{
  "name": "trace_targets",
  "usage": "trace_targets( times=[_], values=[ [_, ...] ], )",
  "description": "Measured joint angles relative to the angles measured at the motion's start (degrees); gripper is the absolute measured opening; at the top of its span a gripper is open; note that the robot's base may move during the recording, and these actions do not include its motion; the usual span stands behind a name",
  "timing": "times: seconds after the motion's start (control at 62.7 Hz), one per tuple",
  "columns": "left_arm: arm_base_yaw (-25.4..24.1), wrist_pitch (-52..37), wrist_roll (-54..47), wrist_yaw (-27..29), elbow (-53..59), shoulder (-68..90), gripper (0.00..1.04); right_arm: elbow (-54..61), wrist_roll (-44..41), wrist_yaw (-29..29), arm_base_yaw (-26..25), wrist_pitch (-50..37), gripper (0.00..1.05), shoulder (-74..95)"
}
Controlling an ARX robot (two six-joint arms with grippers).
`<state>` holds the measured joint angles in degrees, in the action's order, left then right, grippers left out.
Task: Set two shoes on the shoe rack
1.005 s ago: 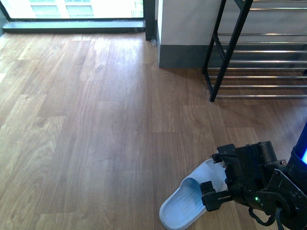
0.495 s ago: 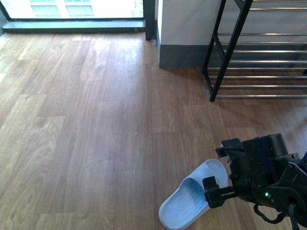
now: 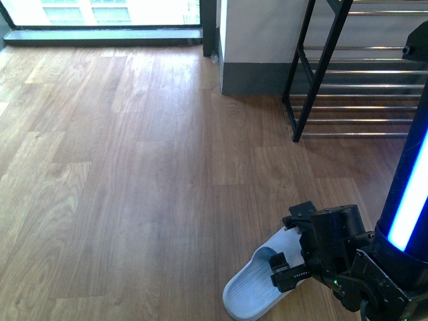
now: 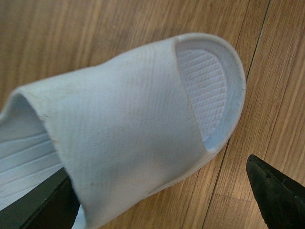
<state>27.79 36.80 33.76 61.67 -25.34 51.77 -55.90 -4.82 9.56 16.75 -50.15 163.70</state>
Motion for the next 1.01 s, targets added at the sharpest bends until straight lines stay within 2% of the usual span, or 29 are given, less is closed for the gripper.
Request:
trace_targets(
  times=[0.271,0.399,0.542,0.702,0.878,1.005],
  values=[
    [0.00,0.00,-0.02,0.00,0.00,0.00,0.02,-3.72,-7.32,1.09,-4.96,4.68,0.96,2.56],
    [0.00,-0.02,-0.02,0.00,0.00,0.00,0.02,-4.94,-13.00,2.78,-8.52,4.46,0.96,2.73],
    [0.00,-0.02,-0.02,0.00,0.00,0.00,0.02,-4.28,-13.53,2.43,-10.95,2.75,0.96,2.54],
    [0.00,-0.02,-0.02,0.00,0.00,0.00,0.02,-3.34,-12.87,0.11,-10.75,-0.04,0.96,2.54],
    [0.00,0.00,-0.02,0.00,0.00,0.00,0.02,-3.08,-12.41,0.26,-9.60,-3.34,0.95,2.54],
    [0.00,-0.02,-0.02,0.00,0.00,0.00,0.02,-3.02,-12.98,1.20,-9.09,-4.52,0.78,2.62]
  ],
)
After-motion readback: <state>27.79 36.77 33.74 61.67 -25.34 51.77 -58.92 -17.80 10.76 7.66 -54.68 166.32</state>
